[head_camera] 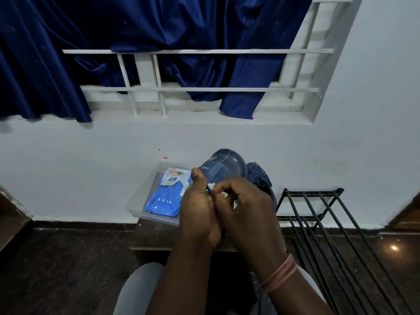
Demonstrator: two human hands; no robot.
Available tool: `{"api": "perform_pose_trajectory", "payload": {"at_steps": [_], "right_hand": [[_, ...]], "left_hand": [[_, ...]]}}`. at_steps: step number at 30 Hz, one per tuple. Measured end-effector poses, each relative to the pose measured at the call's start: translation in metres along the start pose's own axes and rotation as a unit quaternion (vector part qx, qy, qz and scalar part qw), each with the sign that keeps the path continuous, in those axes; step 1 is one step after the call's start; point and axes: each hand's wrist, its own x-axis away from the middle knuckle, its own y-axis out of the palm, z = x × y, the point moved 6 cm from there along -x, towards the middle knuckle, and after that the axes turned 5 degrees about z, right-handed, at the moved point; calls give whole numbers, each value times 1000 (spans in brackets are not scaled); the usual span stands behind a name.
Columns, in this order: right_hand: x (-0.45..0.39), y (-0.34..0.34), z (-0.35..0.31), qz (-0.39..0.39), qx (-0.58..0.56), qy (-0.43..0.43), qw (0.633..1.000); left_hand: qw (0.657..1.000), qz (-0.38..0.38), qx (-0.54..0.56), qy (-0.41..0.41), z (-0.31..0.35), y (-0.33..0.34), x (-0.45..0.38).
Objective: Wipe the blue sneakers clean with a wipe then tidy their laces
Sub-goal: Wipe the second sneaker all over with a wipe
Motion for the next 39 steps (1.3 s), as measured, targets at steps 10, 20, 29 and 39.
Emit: {"api": "perform_pose_trajectory", "payload": {"at_steps": [10, 20, 29, 39], "right_hand": [[-4, 1, 0, -5, -8, 2, 1000], [-17, -11, 17, 43, -5, 23, 999], [3, -25, 41, 54, -179, 149, 971], [16, -29, 27, 63, -136, 91, 984]], "left_hand": [[1000, -4, -27, -11, -1, 1, 3], [1000, -1, -11, 21, 0, 1, 4], [999, -10, 11, 29, 5, 2, 7], [998, 19, -9, 53, -11, -17, -13]]}}
